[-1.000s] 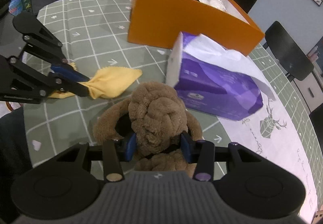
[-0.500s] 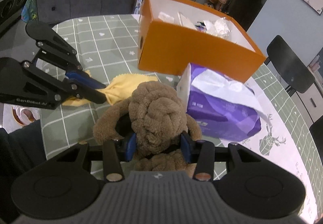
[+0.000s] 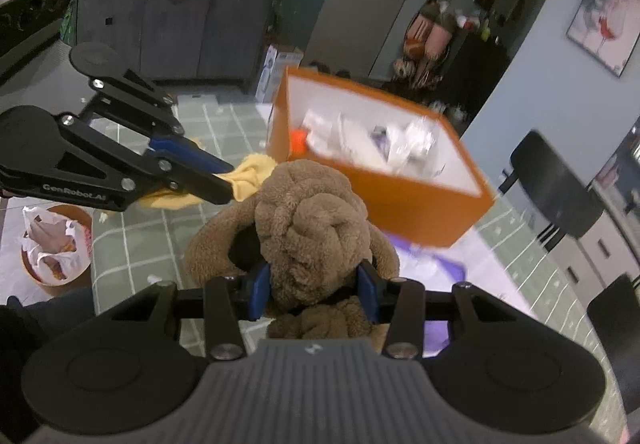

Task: Organize soft objects
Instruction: 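Lift and carry the yellow cloth and teddy bear with both grippers over the orange box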

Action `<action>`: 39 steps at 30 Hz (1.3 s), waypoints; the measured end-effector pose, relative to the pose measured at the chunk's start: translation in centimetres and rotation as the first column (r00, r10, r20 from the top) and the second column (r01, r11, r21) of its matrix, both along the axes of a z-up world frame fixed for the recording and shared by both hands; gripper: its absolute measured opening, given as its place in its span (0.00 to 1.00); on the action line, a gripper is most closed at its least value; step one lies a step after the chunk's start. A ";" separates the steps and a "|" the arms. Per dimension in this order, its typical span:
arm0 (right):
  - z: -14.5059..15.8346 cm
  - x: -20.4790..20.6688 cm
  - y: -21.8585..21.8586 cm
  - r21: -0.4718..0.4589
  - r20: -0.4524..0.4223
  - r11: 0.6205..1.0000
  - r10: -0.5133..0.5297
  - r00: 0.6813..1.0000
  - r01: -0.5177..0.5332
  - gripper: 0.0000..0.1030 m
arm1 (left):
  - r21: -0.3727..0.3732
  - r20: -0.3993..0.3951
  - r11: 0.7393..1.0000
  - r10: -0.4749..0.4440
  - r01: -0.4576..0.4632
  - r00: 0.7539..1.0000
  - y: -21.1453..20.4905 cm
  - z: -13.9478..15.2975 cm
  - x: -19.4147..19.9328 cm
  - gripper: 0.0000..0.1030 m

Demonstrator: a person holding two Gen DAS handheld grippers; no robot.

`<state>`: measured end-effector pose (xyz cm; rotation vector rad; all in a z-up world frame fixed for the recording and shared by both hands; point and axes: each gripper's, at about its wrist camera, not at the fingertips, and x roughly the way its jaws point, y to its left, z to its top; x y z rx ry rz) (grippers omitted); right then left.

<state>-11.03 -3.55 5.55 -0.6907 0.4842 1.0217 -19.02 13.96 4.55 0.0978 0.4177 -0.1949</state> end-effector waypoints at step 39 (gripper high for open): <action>-2.2 22.0 17.6 -0.101 0.103 0.979 -0.164 0.981 0.174 0.43 | 0.048 -0.197 0.992 0.128 -0.121 0.972 10.5 0.6 23.3 0.07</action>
